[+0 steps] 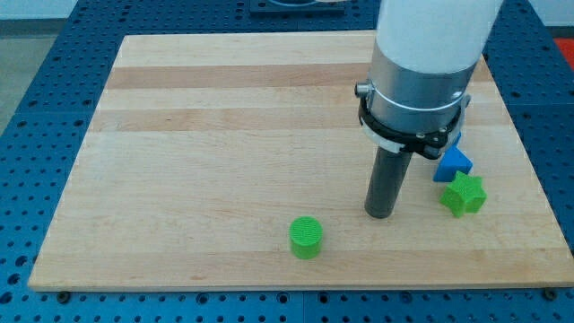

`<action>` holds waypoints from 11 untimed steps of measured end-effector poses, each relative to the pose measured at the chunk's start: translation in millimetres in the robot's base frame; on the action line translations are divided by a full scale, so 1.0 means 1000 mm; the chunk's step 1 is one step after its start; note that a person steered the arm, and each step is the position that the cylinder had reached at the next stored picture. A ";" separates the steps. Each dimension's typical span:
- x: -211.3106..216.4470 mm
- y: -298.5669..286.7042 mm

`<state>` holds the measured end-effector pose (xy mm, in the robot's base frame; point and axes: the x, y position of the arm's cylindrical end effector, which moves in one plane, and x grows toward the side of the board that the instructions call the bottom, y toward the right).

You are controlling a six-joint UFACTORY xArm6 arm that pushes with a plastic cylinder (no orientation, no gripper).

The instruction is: Move the line of blocks up a bit

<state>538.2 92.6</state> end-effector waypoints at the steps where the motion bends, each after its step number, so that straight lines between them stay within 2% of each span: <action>1: 0.004 0.002; 2: 0.041 0.020; 4: 0.056 0.050; 5: 0.058 0.072; 8: 0.058 0.079; 9: 0.043 0.100; 11: 0.040 0.099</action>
<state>578.6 191.4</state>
